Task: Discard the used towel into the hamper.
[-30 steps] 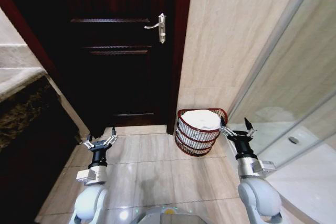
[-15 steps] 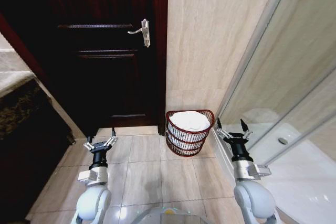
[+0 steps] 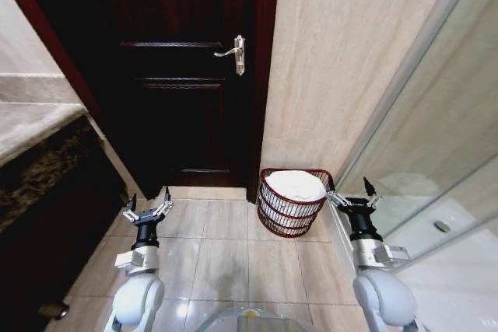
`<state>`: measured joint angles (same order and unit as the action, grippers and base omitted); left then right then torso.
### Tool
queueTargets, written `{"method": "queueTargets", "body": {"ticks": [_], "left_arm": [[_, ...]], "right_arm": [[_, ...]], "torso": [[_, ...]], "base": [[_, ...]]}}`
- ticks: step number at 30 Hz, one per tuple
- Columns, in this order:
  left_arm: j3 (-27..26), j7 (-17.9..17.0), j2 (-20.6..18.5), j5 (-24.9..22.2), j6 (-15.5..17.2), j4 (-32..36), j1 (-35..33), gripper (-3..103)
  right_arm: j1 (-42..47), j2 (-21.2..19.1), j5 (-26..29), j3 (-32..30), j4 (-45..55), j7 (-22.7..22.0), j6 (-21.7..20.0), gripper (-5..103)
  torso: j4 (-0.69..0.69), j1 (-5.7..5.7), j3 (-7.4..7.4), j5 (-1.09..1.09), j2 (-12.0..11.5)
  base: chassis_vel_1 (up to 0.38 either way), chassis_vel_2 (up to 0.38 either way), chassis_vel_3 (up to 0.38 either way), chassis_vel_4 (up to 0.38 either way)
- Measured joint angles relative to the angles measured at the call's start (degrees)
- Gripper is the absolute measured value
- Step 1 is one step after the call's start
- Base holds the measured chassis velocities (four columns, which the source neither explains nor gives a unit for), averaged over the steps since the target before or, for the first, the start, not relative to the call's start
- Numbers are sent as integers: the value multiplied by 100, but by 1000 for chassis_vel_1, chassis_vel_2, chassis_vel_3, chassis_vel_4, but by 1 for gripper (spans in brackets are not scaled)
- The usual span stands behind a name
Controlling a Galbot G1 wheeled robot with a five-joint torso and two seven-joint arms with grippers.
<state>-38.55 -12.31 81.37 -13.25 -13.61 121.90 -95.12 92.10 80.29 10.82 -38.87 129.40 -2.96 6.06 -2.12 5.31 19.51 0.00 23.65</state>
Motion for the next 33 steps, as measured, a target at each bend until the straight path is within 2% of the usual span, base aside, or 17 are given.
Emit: {"method": "queueTargets", "body": {"ticks": [15, 33], "left_arm": [[14, -40, 7, -19, 148, 84, 47, 100], [23, -67, 1, 63, 91, 33, 112, 100]], "right_arm": [[62, -19, 71, -137, -3, -4, 44, 100], [73, 26, 68, -80, -4, -2, 80, 100]], "torso": [[0, 133, 207, 0, 338], [0, 280, 427, -1, 707]], "base": [[0, 0, 0, 0], [0, 0, 0, 0]]}}
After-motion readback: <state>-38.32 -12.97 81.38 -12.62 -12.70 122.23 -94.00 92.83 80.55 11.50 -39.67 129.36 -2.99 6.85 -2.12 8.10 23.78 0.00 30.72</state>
